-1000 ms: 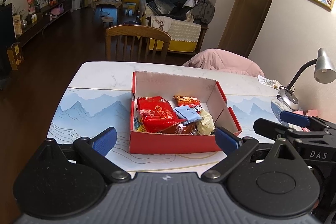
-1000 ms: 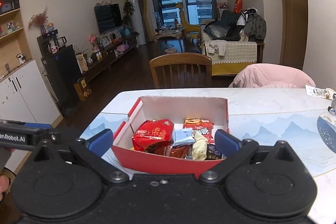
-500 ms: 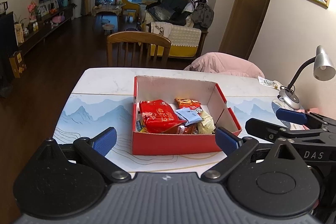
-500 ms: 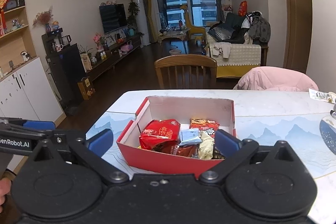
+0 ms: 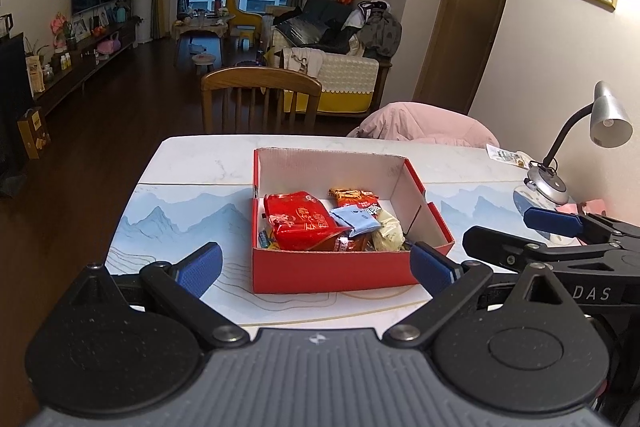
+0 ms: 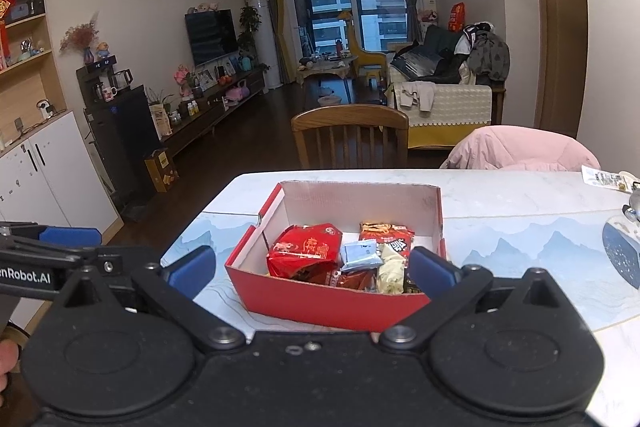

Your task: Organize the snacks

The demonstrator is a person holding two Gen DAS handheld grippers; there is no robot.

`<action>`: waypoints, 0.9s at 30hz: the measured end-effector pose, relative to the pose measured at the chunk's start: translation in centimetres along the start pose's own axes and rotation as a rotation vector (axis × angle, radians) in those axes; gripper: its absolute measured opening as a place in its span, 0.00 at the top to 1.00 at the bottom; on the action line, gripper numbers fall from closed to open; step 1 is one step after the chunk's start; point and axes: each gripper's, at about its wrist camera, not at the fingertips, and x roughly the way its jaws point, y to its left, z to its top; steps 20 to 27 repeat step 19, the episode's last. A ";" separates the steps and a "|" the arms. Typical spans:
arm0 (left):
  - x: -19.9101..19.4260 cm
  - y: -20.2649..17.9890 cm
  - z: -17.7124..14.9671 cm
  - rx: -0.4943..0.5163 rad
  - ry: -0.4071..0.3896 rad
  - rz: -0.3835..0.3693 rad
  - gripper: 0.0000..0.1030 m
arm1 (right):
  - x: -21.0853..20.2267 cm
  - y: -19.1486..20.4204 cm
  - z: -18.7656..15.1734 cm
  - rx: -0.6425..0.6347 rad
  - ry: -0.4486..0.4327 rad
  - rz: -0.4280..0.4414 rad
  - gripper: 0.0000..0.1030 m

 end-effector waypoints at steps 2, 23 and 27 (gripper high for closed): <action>-0.1 0.0 -0.1 0.001 0.001 -0.003 0.02 | -0.4 0.1 -0.2 0.003 -0.001 -0.002 0.00; -3.0 1.2 -2.2 0.008 0.016 -0.028 0.02 | -3.1 2.0 -2.2 0.025 -0.015 -0.032 0.00; -3.0 1.2 -2.2 0.008 0.016 -0.028 0.02 | -3.1 2.0 -2.2 0.025 -0.015 -0.032 0.00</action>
